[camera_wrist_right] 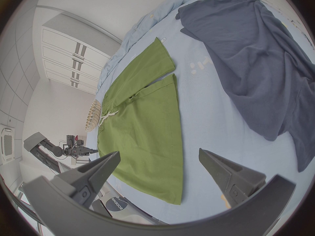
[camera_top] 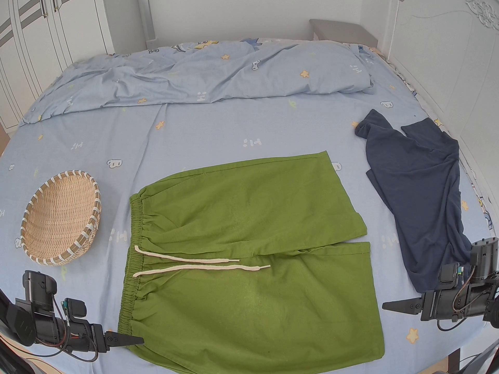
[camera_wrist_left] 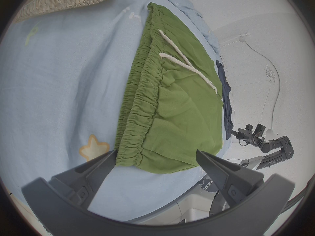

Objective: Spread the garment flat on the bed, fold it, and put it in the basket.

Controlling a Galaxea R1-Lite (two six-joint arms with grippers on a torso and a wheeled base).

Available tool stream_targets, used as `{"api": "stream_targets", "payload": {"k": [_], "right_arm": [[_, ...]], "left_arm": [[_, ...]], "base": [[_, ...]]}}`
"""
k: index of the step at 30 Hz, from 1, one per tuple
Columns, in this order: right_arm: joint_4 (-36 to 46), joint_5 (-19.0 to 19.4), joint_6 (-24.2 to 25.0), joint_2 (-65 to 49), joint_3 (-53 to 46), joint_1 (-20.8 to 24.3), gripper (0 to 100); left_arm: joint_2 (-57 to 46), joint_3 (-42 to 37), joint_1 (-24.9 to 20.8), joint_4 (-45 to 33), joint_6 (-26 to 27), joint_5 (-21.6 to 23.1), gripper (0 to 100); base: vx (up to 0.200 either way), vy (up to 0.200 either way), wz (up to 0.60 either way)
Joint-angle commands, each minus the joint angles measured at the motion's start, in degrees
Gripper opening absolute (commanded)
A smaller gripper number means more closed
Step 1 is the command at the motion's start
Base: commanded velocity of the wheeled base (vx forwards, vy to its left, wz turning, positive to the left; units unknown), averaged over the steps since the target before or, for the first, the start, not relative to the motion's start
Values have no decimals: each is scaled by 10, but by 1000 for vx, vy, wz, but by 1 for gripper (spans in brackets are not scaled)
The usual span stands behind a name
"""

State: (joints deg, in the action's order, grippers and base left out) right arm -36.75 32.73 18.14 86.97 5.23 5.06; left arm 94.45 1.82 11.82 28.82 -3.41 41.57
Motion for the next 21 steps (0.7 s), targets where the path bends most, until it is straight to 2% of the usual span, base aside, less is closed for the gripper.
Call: {"api": "stream_targets", "payload": {"k": [1, 5, 9, 16, 21], "right_arm": [[0, 1, 0, 0, -1, -1, 100], [0, 1, 0, 3, -6, 0, 100], [0, 1, 0, 3, -7, 0, 100], [-2, 1, 0, 3, -13, 0, 100], [-2, 1, 0, 2, -14, -1, 100]], "left_arm": [[16, 3, 11, -1, 0, -1, 100], [3, 0, 40, 0, 2, 0, 100], [-8, 1, 46, -1, 1, 0, 100], [-3, 0, 34, 0, 1, 3, 100], [48, 10, 21, 6, 2, 14, 100]], "base": [[0, 0, 0], [0, 0, 0], [0, 0, 0], [0, 0, 0], [0, 0, 0]]}}
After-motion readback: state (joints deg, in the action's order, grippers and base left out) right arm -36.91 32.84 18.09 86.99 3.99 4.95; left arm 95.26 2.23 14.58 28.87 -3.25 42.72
